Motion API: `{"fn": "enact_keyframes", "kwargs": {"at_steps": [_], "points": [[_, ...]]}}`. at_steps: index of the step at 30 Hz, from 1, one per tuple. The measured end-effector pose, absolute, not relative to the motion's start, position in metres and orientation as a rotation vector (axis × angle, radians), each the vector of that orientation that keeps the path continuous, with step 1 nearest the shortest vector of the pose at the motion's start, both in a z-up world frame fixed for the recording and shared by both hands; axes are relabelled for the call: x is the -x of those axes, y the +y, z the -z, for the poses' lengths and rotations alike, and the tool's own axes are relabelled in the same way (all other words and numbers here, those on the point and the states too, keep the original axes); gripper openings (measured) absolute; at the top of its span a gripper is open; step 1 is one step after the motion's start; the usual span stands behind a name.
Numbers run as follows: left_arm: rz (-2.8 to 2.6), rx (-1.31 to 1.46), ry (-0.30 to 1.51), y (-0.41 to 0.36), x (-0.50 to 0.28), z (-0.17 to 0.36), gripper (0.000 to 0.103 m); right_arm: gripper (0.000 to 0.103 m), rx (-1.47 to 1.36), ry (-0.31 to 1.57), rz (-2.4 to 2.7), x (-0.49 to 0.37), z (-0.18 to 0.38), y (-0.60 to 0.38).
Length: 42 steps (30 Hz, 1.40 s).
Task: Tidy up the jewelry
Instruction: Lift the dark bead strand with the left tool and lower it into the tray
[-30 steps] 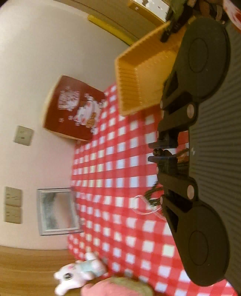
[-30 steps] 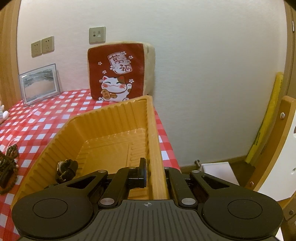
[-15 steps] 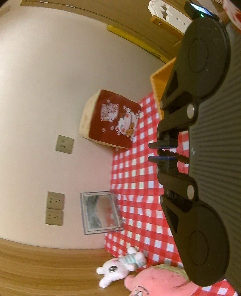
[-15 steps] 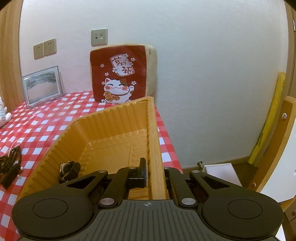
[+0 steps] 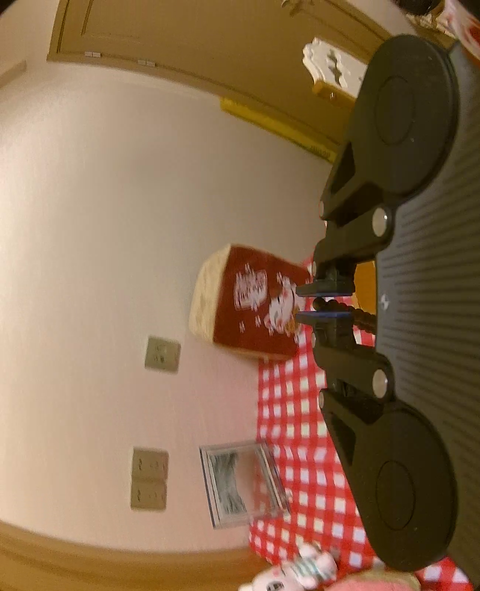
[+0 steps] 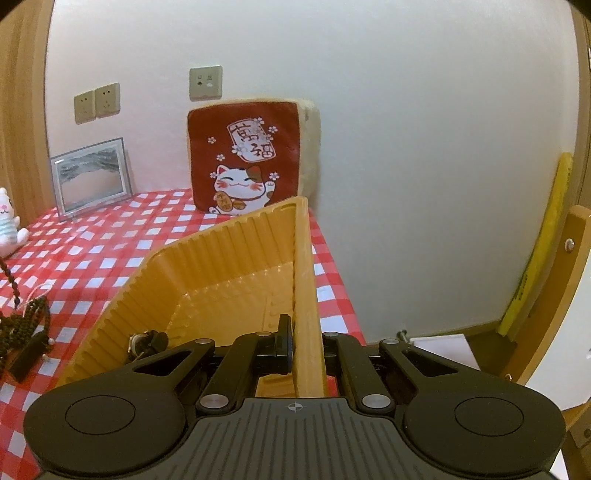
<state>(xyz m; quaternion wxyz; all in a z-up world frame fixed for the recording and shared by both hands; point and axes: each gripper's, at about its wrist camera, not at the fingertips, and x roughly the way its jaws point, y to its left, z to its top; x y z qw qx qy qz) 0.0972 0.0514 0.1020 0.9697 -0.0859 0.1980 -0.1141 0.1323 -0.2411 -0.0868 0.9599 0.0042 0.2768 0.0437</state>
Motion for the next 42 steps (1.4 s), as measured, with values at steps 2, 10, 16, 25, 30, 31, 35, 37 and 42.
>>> {"fn": "enact_keyframes", "kwargs": {"at_steps": [2,10,16,25,30,31,35,37,42], "points": [[0.267,0.177,0.397,0.042,-0.100,-0.103,0.006,0.005,-0.005,0.559,-0.090,-0.132,0.086,-0.241],[0.412,0.191,0.391,0.002,-0.115,-0.106,0.006,0.005,0.005,0.553,-0.092,-0.131,0.085,-0.238],[0.501,0.196,0.421,-0.033,-0.132,-0.095,0.006,0.005,0.007,0.551,-0.092,-0.129,0.085,-0.238],[0.549,0.230,0.561,-0.070,-0.164,-0.042,0.006,0.005,0.007,0.554,-0.093,-0.127,0.084,-0.238],[0.546,0.227,0.637,-0.082,-0.176,-0.012,0.006,0.005,0.005,0.559,-0.091,-0.128,0.084,-0.238],[0.542,0.228,0.651,-0.084,-0.178,-0.007,0.006,0.005,0.005,0.559,-0.090,-0.128,0.084,-0.238],[0.547,0.213,0.689,-0.092,-0.182,0.008,0.006,0.005,0.003,0.559,-0.090,-0.128,0.084,-0.238],[0.546,0.209,0.705,-0.094,-0.182,0.013,0.006,0.005,0.002,0.559,-0.090,-0.129,0.084,-0.239],[0.519,0.208,0.727,-0.091,-0.181,0.019,0.008,0.005,-0.001,0.562,-0.089,-0.129,0.084,-0.240]]}}
